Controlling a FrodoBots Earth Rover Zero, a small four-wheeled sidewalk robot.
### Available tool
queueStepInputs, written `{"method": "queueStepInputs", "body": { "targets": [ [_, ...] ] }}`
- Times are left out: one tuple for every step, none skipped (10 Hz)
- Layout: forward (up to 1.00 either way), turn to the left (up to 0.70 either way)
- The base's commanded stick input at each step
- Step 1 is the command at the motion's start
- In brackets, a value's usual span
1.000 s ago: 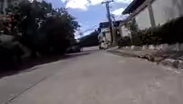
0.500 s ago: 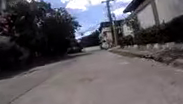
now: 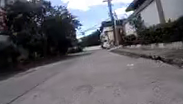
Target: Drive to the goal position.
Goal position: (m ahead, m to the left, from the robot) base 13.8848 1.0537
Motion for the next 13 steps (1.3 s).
{"method": "queueStepInputs", "body": {
  "targets": [
    [0.70,-0.33],
    [0.70,-0.28],
    [0.70,0.00],
    [0.70,0.00],
    [0.70,0.00],
    [0.70,0.00],
    [0.70,0.00],
    [0.70,0.00],
    [0.70,0.00],
    [0.70,0.00],
    [0.70,0.00],
    [0.70,0.00],
    [0.70,0.00]
  ]
}}
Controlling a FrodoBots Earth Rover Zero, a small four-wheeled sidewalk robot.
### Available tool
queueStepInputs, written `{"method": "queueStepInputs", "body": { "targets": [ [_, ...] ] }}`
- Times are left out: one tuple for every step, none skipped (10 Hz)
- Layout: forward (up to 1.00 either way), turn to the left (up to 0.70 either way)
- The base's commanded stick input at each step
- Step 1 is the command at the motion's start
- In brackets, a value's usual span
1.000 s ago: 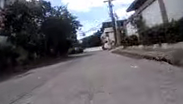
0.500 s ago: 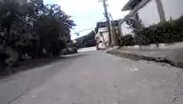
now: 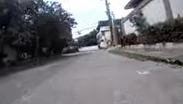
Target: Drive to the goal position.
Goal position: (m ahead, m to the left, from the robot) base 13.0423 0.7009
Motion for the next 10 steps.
{"method": "queueStepInputs", "body": {
  "targets": [
    [0.70,0.00],
    [0.70,0.00],
    [0.70,0.00],
    [0.70,0.00],
    [0.70,0.00],
    [0.70,0.00],
    [0.70,0.00],
    [0.70,0.00],
    [0.70,0.00],
    [0.70,0.00]
  ]
}}
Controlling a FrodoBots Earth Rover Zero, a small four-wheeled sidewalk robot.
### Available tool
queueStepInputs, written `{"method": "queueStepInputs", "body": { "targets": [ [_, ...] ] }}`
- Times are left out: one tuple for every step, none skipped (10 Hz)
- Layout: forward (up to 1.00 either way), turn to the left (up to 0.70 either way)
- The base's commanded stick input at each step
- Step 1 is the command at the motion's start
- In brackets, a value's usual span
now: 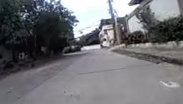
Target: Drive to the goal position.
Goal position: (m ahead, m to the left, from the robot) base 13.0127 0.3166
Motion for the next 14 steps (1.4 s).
{"method": "queueStepInputs", "body": {
  "targets": [
    [0.70,-0.30],
    [0.70,-0.35],
    [0.70,-0.35],
    [0.70,-0.35],
    [0.70,-0.35],
    [0.70,-0.35],
    [0.70,-0.13],
    [0.70,0.00],
    [0.70,0.00],
    [0.70,0.00],
    [0.70,0.00],
    [0.70,0.00],
    [0.70,0.00],
    [0.70,0.00]
  ]
}}
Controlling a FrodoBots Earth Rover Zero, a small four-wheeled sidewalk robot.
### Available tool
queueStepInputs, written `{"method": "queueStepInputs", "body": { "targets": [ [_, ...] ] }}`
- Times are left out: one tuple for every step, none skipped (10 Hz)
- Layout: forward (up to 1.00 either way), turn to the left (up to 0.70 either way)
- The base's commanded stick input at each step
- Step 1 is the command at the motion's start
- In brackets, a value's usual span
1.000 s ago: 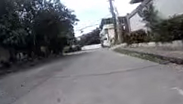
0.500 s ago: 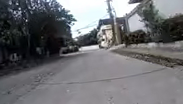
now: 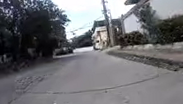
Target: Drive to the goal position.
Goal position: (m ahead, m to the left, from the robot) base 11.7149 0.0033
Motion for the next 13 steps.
{"method": "queueStepInputs", "body": {
  "targets": [
    [0.70,0.00],
    [0.70,0.00],
    [0.70,0.00],
    [0.70,0.00],
    [0.70,0.00],
    [0.70,0.00],
    [0.70,0.00],
    [0.70,0.00],
    [0.70,0.00],
    [0.70,0.00],
    [0.70,0.00],
    [0.70,-0.35],
    [0.70,-0.35]
  ]
}}
